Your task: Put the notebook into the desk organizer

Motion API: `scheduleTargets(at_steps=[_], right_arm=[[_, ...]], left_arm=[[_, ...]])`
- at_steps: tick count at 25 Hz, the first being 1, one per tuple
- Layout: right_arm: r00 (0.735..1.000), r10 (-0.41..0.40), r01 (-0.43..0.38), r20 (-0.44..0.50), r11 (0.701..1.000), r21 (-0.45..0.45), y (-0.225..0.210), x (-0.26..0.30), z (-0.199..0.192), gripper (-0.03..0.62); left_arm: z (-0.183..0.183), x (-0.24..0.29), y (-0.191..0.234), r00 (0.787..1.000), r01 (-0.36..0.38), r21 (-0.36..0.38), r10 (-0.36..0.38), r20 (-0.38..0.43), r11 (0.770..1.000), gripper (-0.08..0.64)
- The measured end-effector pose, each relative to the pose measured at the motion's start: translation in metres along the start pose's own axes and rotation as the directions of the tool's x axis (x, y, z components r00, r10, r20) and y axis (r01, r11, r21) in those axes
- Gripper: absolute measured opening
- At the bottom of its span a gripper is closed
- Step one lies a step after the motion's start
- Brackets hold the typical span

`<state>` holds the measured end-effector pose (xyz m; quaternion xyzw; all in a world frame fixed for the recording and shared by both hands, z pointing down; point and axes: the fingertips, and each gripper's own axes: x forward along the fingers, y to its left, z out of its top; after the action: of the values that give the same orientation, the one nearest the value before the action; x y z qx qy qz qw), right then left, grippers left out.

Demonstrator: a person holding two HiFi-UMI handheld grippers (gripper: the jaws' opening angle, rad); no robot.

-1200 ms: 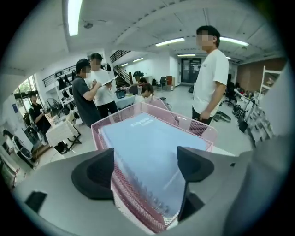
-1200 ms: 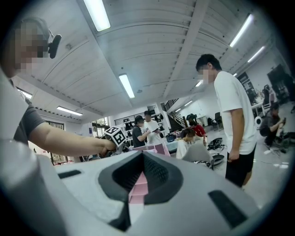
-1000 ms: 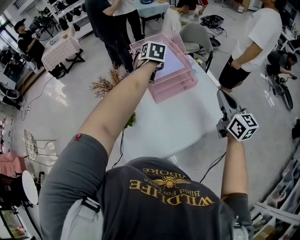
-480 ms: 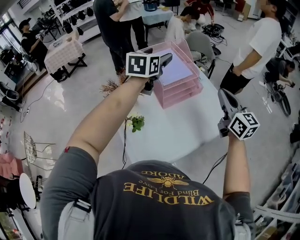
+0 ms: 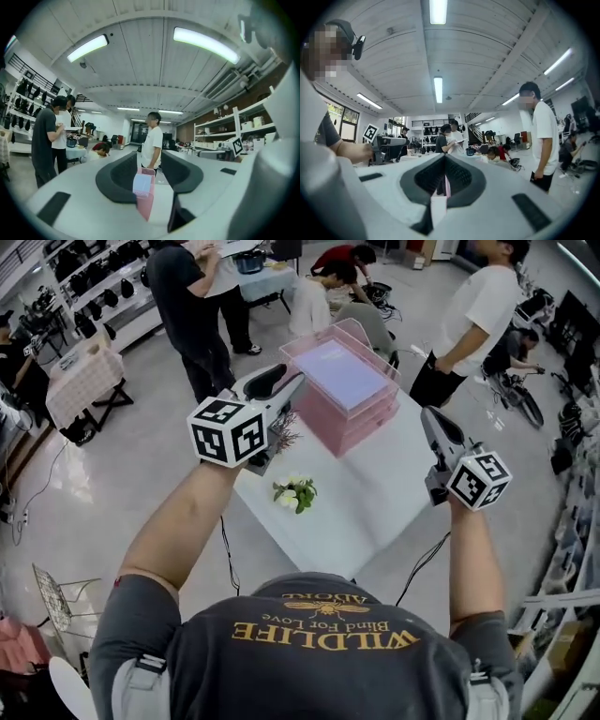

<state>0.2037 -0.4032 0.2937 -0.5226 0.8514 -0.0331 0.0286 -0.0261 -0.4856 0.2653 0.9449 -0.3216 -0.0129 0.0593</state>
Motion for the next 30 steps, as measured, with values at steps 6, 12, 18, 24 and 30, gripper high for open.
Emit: scheduleTargets(at_steps=[6,12,18,24,30], right_arm=[[0.998,-0.065,0.065,-0.008,0.998,-0.005,0.052,-0.021,0.001,0.000],[1.000,-0.028,0.028,0.005,0.999,-0.020,0.062,-0.055,0.008,0.000],[0.999,0.040,-0.041,-0.020,0.999,-0.007,0.053,-0.093,-0.007,0.000],[0.998,0.056,-0.055,-0.034,0.998,0.031,0.042,-0.113,-0.031,0.000],[0.997,0.048,-0.049,-0.055,0.999,-0.004,0.040,-0.110,-0.042,0.000]], left_arm=[[-0.004,-0.065,-0.010,0.995,0.083,0.005,-0.083,0.051,0.997,0.073],[-0.018,-0.097,-0.048,0.993,0.081,-0.033,-0.078,0.090,0.996,0.002],[-0.044,-0.119,-0.091,0.994,0.043,-0.083,-0.034,0.104,0.996,0.000],[-0.082,-0.125,-0.126,0.998,0.033,-0.019,-0.032,0.058,0.999,0.000],[-0.090,-0.128,-0.120,0.998,0.049,0.018,-0.049,0.036,0.999,0.000]])
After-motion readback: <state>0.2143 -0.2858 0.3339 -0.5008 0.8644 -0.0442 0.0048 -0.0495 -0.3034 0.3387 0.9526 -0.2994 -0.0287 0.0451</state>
